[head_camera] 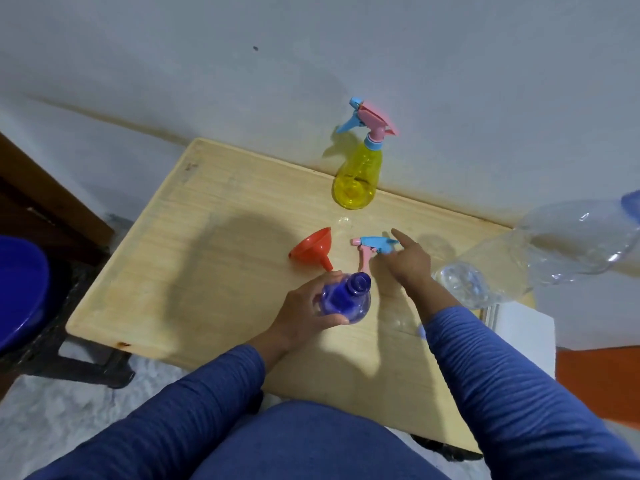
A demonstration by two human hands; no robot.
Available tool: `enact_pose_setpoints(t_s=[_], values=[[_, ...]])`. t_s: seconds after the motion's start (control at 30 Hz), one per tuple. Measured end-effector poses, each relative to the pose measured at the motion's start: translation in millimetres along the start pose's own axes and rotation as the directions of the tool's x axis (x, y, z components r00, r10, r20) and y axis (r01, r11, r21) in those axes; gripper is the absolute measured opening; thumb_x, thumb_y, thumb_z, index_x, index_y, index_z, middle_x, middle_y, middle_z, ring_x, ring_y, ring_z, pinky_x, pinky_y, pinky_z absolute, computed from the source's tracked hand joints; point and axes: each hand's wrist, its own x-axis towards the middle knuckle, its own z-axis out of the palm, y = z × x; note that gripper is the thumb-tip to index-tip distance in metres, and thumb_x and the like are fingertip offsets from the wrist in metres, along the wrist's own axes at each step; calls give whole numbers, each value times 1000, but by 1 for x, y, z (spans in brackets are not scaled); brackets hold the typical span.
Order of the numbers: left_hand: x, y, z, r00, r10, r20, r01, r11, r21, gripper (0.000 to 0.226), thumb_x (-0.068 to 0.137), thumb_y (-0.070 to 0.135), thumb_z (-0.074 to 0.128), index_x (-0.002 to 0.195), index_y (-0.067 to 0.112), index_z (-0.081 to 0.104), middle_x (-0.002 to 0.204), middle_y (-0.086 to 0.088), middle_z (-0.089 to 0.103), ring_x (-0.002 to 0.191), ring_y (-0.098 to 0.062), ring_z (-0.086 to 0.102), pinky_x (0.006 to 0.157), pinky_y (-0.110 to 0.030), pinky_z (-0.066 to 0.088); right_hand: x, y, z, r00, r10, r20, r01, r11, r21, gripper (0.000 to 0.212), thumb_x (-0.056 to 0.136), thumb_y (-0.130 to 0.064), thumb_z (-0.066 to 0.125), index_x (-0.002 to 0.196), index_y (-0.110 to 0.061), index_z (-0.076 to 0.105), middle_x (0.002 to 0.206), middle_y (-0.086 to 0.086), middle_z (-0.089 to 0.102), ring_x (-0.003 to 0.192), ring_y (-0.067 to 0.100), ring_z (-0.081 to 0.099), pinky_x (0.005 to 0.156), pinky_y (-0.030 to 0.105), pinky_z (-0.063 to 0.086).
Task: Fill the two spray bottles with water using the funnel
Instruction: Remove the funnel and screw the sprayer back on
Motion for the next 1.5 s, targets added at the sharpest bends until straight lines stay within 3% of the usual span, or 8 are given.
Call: enact_pose_setpoints(t_s=[0.2,0.23,0.27,0.6,0.83,1.13,1.3,1.5], values=[[-2,-12,1,990,-60,-125,60,998,-1,71,61,10,85,112,45,51,120,23,55,109,5,54,88,-8,43,-1,-40,-18,1000,-3,-3,4,915,403,75,82,-2,52,144,-39,29,76,5,52,62,14,47,71,33,50],[-4,4,2,999,21,27,-21,1000,12,71,61,9,84,110,48,51,119,28,53,108,7,54,87,-7,43,-30,-38,-49,983,43,-180,54,864,500,76,81,0,52,143,-39,30,74,3,51,63,14,48,73,34,51],[-4,15,5,980,93,174,-105,993,62,70,61,8,84,109,48,51,118,31,52,107,10,53,86,-5,42,-55,-34,-74,943,75,-324,134,807,576,74,81,1,53,141,-39,35,74,2,51,65,15,49,76,34,51],[2,2,-1,998,63,25,-64,997,40,69,61,9,85,121,25,55,120,20,54,104,14,51,85,-3,41,-96,-81,-85,876,-147,-460,452,584,674,50,78,-7,68,108,-46,55,114,19,55,89,31,61,82,39,58],[1,8,-6,994,85,75,-88,995,36,67,64,9,84,119,31,53,110,32,50,98,19,50,81,-1,39,-128,-71,-49,817,-83,-571,513,557,653,51,79,-4,68,110,-42,55,123,11,50,97,14,51,88,49,54],[-1,8,-6,989,116,89,-119,992,38,66,65,14,84,119,33,53,113,23,56,104,1,56,90,-14,43,-143,-38,6,826,-189,-530,495,692,525,42,83,0,63,116,-24,51,117,-6,54,104,13,56,82,27,53],[0,9,-5,991,95,98,-99,994,37,68,66,16,83,126,22,52,121,13,56,110,-4,55,92,-16,43,-143,-15,30,871,-181,-456,400,801,446,52,81,-7,66,107,-49,49,104,-6,62,90,14,64,85,43,54],[-1,6,-4,991,105,88,-108,994,34,68,66,14,83,126,22,52,120,11,57,110,-7,57,90,-16,45,-141,-9,30,870,-284,-402,445,804,395,66,87,-7,59,130,-49,35,129,-14,51,110,6,56,96,30,49]])
